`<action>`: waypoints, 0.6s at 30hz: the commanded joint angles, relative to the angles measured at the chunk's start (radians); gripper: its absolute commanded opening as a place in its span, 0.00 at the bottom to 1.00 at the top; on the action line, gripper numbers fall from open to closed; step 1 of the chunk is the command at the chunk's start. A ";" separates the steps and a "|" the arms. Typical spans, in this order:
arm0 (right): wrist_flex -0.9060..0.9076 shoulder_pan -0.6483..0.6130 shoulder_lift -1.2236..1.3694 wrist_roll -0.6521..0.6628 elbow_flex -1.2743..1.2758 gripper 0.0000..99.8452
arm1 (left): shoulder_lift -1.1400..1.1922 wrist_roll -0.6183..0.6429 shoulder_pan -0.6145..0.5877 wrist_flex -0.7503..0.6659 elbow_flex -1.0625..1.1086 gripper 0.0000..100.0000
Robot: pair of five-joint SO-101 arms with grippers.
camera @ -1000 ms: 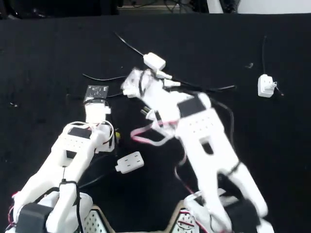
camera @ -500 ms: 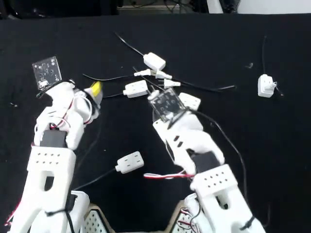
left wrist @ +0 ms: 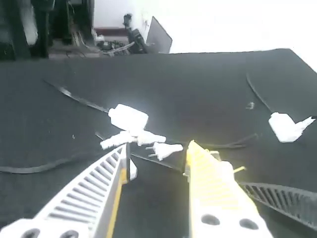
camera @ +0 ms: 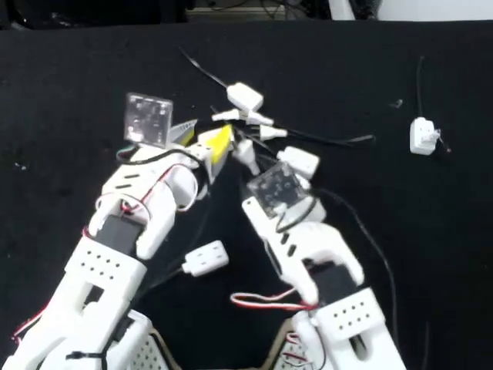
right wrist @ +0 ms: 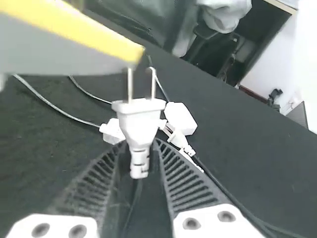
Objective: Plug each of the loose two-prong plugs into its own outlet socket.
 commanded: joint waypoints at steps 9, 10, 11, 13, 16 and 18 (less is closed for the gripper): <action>0.066 -0.049 -0.067 -0.008 0.010 0.01 | 0.011 -0.149 0.022 -0.012 -0.147 0.20; 0.066 -0.049 -0.067 -0.008 0.010 0.01 | 0.015 -0.153 0.022 -0.008 -0.140 0.20; 0.066 -0.049 -0.067 -0.008 0.010 0.01 | 0.018 -0.153 0.025 0.015 -0.137 0.20; 0.066 -0.049 -0.067 -0.008 0.008 0.01 | 0.020 -0.153 0.047 0.066 -0.131 0.20; 0.066 -0.049 -0.067 -0.008 0.008 0.01 | 0.020 -0.153 0.059 0.106 -0.130 0.20; 0.066 -0.049 -0.067 -0.008 0.008 0.01 | 0.015 -0.169 0.059 0.112 -0.133 0.20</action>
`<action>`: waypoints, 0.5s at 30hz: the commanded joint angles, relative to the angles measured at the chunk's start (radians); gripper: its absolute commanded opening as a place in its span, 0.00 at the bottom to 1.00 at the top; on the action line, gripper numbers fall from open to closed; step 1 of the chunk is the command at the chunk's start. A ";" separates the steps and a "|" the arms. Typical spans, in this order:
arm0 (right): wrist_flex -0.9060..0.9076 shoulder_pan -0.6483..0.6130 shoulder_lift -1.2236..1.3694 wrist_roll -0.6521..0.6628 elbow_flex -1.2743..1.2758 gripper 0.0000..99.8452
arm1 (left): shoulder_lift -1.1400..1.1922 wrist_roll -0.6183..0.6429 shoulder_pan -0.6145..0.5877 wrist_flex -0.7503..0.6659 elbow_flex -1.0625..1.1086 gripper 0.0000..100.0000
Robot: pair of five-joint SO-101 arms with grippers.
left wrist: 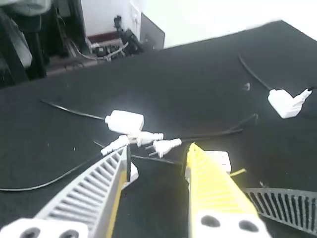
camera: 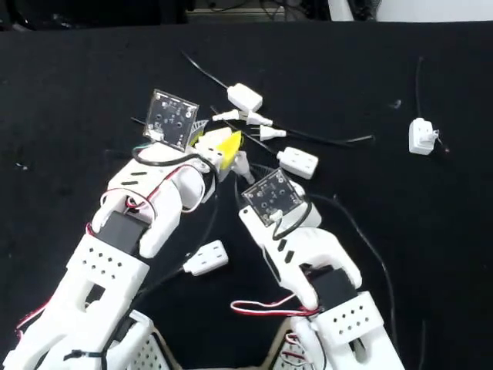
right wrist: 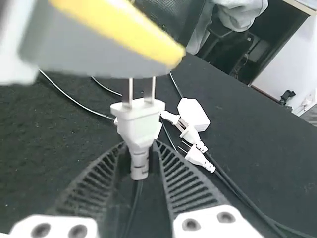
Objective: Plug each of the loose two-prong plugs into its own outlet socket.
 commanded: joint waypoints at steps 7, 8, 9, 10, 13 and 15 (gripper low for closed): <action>0.005 -0.015 -0.022 -0.009 -0.012 0.01 | -0.002 -0.193 0.005 0.023 -0.008 0.20; 0.005 -0.015 -0.022 -0.009 -0.013 0.01 | -0.002 -0.212 0.005 0.023 0.010 0.20; 0.005 -0.015 -0.022 -0.009 -0.015 0.01 | -0.002 -0.224 0.005 0.018 0.030 0.20; 0.005 -0.015 -0.022 -0.009 -0.018 0.01 | -0.002 -0.233 0.005 0.018 0.045 0.20; 0.005 -0.015 -0.022 -0.008 -0.019 0.01 | -0.005 -0.247 -0.010 0.017 0.073 0.20; 0.005 -0.015 -0.022 -0.005 -0.019 0.01 | -0.005 -0.247 -0.036 0.017 0.077 0.20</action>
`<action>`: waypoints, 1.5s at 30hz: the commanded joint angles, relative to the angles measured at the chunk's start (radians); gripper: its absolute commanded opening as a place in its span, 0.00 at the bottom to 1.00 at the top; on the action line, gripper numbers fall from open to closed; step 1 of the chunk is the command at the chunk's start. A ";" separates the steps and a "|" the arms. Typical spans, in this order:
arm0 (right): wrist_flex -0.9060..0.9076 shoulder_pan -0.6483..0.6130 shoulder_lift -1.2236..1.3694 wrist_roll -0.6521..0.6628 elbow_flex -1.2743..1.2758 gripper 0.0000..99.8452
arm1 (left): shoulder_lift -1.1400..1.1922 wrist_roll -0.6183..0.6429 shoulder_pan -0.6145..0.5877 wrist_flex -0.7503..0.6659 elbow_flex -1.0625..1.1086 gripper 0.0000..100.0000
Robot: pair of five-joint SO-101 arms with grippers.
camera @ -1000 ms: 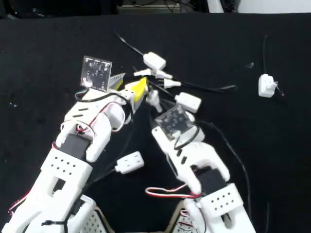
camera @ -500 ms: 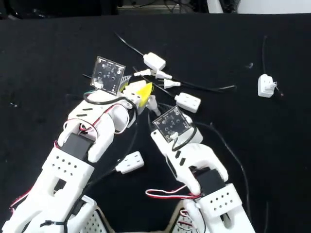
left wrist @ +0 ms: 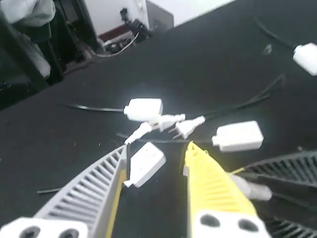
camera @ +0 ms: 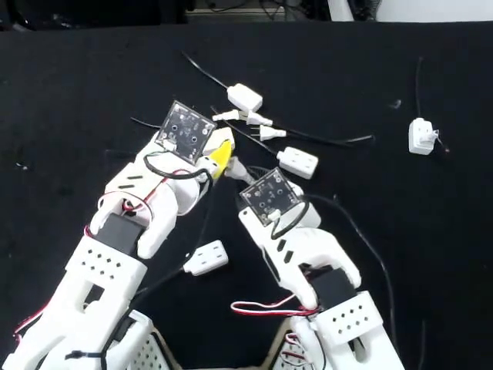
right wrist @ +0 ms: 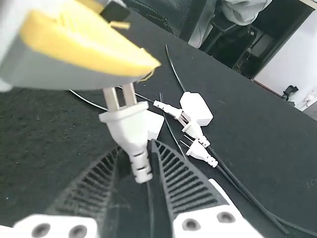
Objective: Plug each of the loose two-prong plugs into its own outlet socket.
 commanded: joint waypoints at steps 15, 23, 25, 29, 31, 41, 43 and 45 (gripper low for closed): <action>0.196 -0.017 -0.022 0.064 -0.102 0.01 | -0.005 -0.021 -0.119 0.005 0.189 0.20; 0.198 -0.012 -0.022 0.101 -0.064 0.01 | -0.005 -0.020 -0.179 0.009 0.176 0.20; 0.199 0.015 -0.021 0.103 -0.042 0.01 | -0.005 -0.020 -0.199 0.011 0.186 0.20; 0.203 0.080 0.036 0.103 -0.064 0.01 | -0.005 0.014 -0.234 0.005 0.265 0.20; 0.233 0.080 0.128 0.103 -0.142 0.01 | -0.005 0.081 -0.240 0.005 0.292 0.20; 0.331 0.055 0.785 0.115 -0.650 0.01 | -0.005 0.281 -0.381 0.006 0.352 0.20; 0.347 0.058 0.883 0.176 -0.731 0.01 | -0.005 0.299 -0.403 0.005 0.352 0.20; 0.408 0.061 0.960 0.219 -0.831 0.01 | -0.005 0.301 -0.410 0.005 0.352 0.20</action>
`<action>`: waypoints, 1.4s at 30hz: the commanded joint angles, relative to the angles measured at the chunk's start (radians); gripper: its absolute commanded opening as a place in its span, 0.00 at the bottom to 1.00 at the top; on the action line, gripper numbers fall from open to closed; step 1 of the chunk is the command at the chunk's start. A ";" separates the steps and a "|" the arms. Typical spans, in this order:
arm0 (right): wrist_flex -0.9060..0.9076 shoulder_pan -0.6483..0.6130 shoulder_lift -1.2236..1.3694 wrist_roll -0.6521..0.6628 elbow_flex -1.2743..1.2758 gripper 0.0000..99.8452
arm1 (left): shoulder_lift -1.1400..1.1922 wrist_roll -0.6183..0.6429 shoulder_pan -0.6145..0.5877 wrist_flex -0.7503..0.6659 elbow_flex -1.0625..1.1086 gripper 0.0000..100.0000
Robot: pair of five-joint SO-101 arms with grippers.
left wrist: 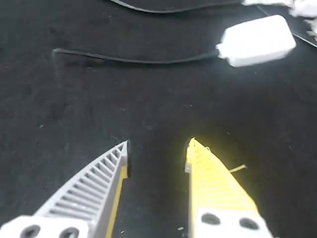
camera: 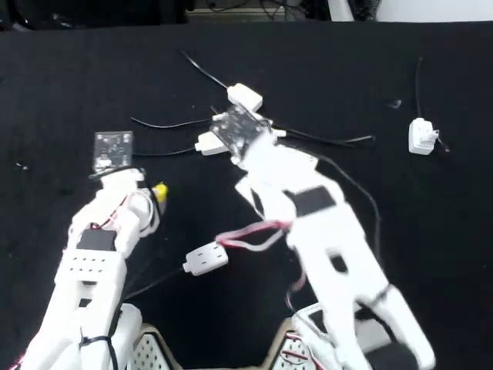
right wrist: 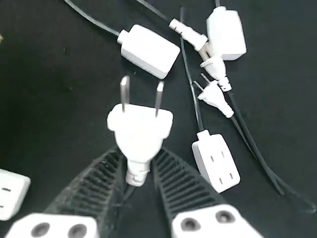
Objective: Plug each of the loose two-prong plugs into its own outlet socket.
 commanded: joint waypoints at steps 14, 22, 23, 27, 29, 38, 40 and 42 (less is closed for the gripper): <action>0.143 -0.098 0.328 0.037 -0.288 0.01 | -0.011 0.025 -0.021 -0.005 0.005 0.20; -0.158 -0.112 0.466 -0.077 -0.156 0.07 | -0.011 0.026 -0.021 -0.005 0.016 0.20; -0.158 -0.112 0.486 -0.081 -0.166 0.11 | -0.011 0.026 -0.019 -0.005 0.016 0.20; -0.155 -0.112 0.570 -0.074 -0.242 0.16 | -0.011 0.026 0.007 -0.003 0.016 0.20; -0.155 -0.112 0.624 -0.072 -0.286 0.15 | -0.011 0.026 0.030 -0.002 0.018 0.20; -0.095 -0.110 0.768 -0.026 -0.476 0.16 | -0.011 0.025 0.030 0.000 0.018 0.20; -0.081 -0.107 0.791 -0.023 -0.515 0.15 | -0.011 0.025 0.030 0.000 0.018 0.20; -0.064 -0.107 0.822 0.021 -0.542 0.15 | -0.011 0.025 0.030 0.000 0.018 0.20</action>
